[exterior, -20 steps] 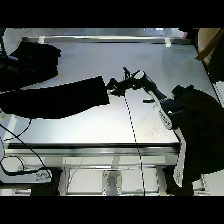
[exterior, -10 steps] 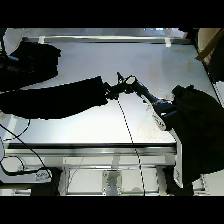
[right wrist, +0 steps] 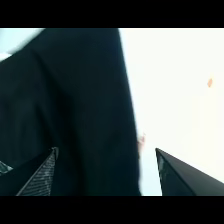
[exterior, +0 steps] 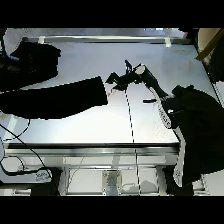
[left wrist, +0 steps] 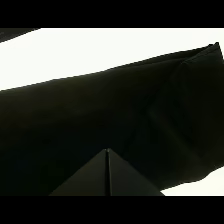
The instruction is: Fold the clothes and pants, and hang the long-sleeved shirts on hangers.
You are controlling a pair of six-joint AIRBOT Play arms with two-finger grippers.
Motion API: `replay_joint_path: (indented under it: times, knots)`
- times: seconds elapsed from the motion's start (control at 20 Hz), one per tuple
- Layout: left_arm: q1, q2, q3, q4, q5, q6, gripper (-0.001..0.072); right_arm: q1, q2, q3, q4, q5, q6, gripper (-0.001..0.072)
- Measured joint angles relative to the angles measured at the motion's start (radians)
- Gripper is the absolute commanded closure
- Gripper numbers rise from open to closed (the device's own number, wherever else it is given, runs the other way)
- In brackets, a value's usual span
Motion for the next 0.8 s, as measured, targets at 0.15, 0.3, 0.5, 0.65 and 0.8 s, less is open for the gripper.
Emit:
replay_joint_path:
  times: [0.15, 0.3, 0.5, 0.65, 0.8]
  knots:
    - [0.0, 0.0, 0.0, -0.037, 0.0, 0.016, 0.0695, 0.003, -0.01, -0.021, -0.028, 0.032, 0.008, -0.0004]
    - [0.0, 0.0, 0.0, -0.052, 0.0, 0.024, 0.0695, 0.019, -0.023, -0.028, -0.034, 0.043, 0.011, 0.0008]
    - [0.0, 0.0, 0.0, -0.062, 0.001, 0.03, 0.0695, 0.048, -0.043, -0.03, -0.002, 0.026, 0.018, 0.0016]
    - [0.0, 0.0, 0.0, -0.064, 0.0, 0.032, 0.0695, 0.08, -0.064, -0.03, 0.038, 0.012, 0.024, 0.0155]
    - [0.0, 0.0, 0.0, -0.066, 0.001, 0.034, 0.0695, 0.113, -0.079, -0.029, 0.069, -0.014, 0.028, 0.0166]
